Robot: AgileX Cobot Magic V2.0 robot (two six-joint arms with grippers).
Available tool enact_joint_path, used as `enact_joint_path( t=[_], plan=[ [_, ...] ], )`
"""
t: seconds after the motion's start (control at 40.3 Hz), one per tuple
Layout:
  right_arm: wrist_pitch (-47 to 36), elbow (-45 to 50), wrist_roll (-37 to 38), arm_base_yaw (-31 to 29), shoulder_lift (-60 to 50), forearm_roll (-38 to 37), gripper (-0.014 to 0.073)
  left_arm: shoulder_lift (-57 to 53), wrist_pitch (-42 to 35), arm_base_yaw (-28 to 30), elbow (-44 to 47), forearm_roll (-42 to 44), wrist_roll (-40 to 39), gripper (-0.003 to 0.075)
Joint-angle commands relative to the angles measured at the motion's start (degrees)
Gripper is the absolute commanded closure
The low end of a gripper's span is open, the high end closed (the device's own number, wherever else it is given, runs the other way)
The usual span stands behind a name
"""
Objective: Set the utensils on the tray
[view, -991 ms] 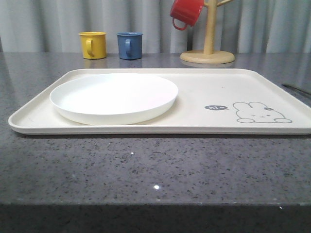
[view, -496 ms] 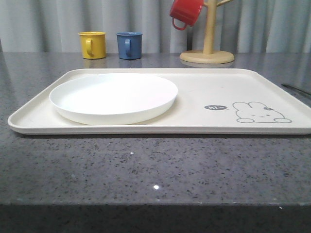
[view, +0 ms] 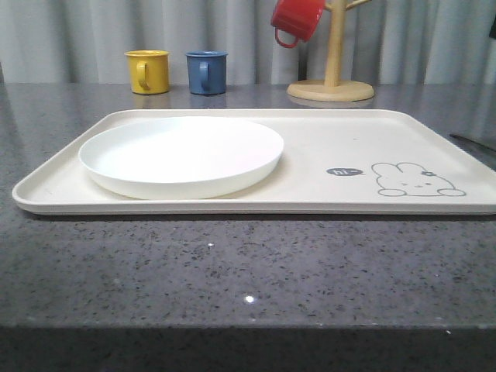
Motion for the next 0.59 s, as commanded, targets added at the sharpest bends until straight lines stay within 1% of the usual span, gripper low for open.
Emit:
enact_joint_path(
  t=[0.0, 0.124, 0.223, 0.397, 0.57],
  plan=[
    [-1.5, -2.5, 0.2, 0.0, 1.4, -1.2, 0.0161, 0.0, -5.0, -0.5, -1.4, -0.5, -0.5, 0.0460],
    [-3.0, -2.7, 1.8, -0.3, 4.6, -1.1, 0.0165, 0.0, -5.0, -0.5, -1.4, -0.5, -0.5, 0.0460],
    [-3.9, -2.7, 1.8, -0.3, 6.2, -1.0, 0.0208, 0.0, -5.0, -0.5, -1.4, -0.5, -0.5, 0.0460],
    [-4.8, -2.7, 1.8, -0.3, 6.9, -0.6, 0.0325, 0.0, -5.0, -0.5, -1.4, -0.5, -0.5, 0.0460],
    [-4.3, -2.7, 1.8, -0.3, 6.9, -0.6, 0.0508, 0.0, -5.0, -0.5, -1.4, -0.5, -0.5, 0.0460]
  ],
)
